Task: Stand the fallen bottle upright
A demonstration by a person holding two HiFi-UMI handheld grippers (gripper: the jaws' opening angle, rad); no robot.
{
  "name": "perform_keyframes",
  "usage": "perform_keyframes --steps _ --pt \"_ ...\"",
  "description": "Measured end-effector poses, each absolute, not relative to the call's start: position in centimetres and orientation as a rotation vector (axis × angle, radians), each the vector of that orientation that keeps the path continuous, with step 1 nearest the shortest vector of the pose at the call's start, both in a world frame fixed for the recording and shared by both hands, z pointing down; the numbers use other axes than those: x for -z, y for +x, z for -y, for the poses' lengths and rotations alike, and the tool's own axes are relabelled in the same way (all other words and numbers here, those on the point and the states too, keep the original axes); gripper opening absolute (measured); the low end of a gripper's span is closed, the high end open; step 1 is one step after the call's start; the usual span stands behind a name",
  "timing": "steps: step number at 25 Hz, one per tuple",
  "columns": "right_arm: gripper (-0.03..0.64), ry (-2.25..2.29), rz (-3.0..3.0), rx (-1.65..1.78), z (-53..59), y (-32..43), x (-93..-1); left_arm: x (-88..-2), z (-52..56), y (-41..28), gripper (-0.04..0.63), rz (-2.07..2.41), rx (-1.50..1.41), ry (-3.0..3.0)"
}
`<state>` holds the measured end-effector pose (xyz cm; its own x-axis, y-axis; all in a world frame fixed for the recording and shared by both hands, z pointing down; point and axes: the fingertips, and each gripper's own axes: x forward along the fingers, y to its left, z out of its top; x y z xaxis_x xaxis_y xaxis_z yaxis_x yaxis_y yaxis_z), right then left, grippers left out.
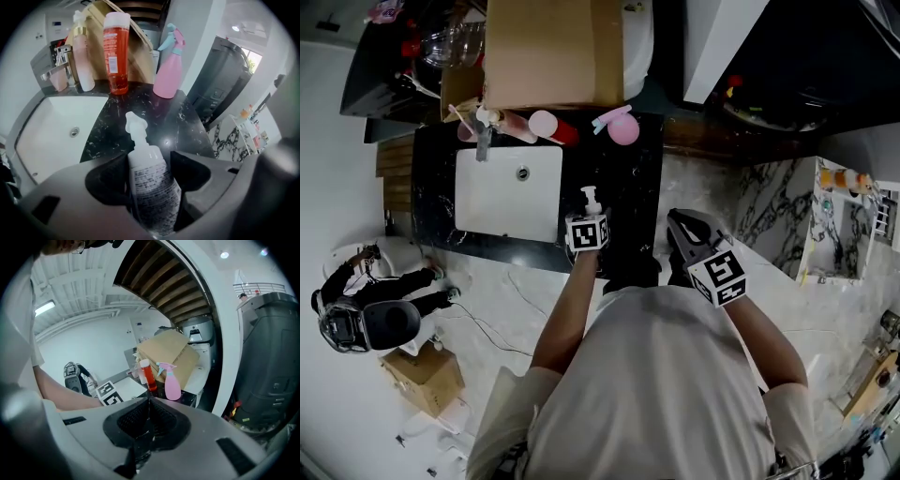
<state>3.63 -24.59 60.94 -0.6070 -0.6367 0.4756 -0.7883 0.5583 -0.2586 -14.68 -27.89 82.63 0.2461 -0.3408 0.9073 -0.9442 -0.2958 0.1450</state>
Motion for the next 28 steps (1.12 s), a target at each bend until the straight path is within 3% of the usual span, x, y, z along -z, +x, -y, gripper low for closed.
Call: perform_keyframes --steps 7,28 --pt "0.034 1.17 2.472 -0.663 24.4 4.3 -61.4 -83.3 28.0 -14.6 0.256 1.214 -0.975 1.775" --pt "0.034 1.056 2.536 -0.555 22.2 2.3 -59.0 -77.4 26.0 -15.6 0.252 1.312 -0.709 1.964"
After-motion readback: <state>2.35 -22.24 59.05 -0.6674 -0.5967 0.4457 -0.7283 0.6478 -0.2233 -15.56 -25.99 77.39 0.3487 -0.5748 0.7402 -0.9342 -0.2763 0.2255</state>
